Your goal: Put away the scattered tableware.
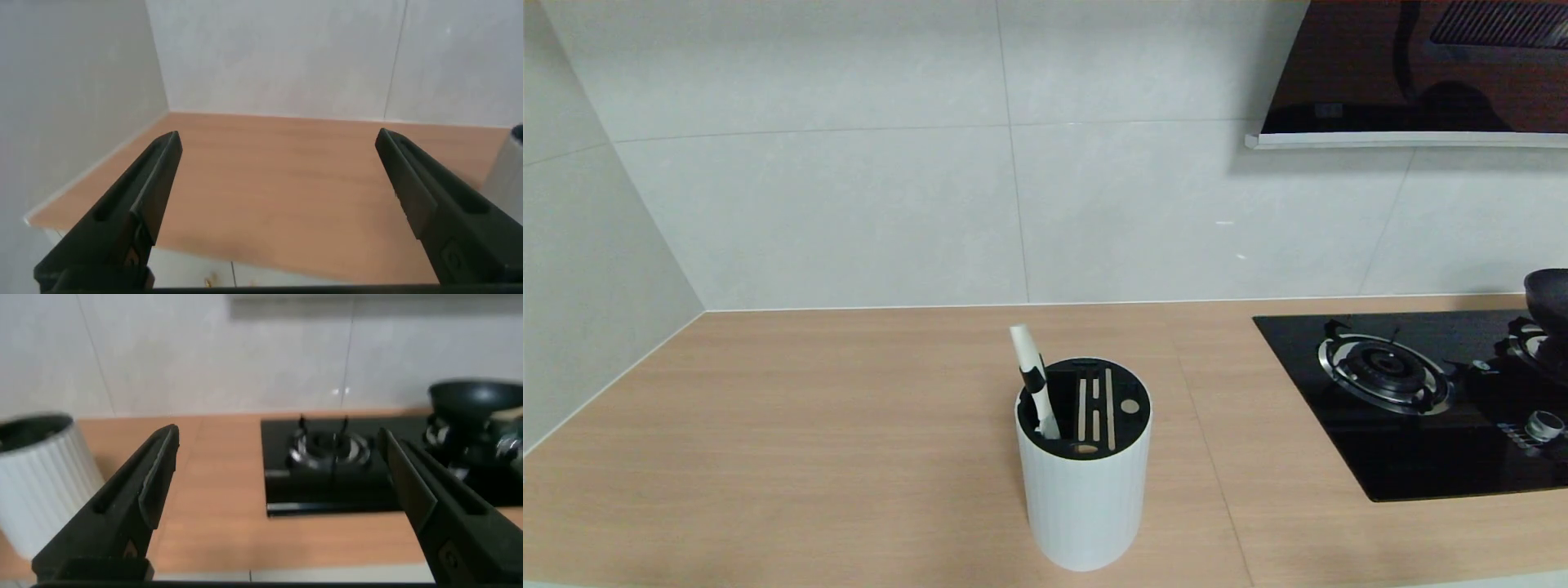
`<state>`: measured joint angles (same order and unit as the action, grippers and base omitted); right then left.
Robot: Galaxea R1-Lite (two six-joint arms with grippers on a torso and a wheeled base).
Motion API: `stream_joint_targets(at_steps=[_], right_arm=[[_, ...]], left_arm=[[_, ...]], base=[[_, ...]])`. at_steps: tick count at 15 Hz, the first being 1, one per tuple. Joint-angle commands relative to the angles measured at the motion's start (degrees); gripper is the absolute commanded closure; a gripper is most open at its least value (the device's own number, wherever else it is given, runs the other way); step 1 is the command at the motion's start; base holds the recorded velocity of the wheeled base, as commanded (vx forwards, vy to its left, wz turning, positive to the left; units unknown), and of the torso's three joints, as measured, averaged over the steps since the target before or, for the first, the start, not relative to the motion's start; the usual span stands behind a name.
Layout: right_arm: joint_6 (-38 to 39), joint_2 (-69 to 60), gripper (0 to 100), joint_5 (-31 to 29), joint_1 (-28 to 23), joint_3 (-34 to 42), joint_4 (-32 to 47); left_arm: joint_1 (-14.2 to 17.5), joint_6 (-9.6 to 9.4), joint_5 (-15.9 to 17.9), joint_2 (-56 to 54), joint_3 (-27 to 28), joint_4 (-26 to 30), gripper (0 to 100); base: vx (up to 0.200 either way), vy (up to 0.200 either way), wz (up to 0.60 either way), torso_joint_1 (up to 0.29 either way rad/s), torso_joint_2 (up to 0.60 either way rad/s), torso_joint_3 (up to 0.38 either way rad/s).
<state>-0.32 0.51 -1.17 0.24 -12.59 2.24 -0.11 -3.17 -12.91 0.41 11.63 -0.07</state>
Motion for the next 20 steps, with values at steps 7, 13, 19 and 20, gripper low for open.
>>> stream_joint_targets(at_steps=[7, 13, 19, 20], right_arm=[[-1.5, -0.5, 0, 9.4, -0.1, 12.6, -5.1], [-3.0, -0.4, 0, 2.3, -0.1, 12.5, -2.1], [-2.0, -0.5, 0, 3.7, -0.1, 12.6, -2.5], [-2.0, -0.5, 0, 3.7, -0.1, 12.6, -2.5]], left_arm=[[0.1, 2.91, 10.7, -0.4, -11.6, 0.2, 0], [0.1, 3.52, 10.9, -0.4, -11.6, 0.0, 0], [0.1, 3.52, 10.9, -0.4, -11.6, 0.0, 0], [0.1, 3.52, 10.9, -0.4, -11.6, 0.0, 0]], base=[[0.000, 0.000, 0.00, 0.000, 0.00, 0.000], [0.000, 0.000, 0.00, 0.000, 0.00, 0.000], [0.000, 0.000, 0.00, 0.000, 0.00, 0.000], [0.000, 0.000, 0.00, 0.000, 0.00, 0.000]])
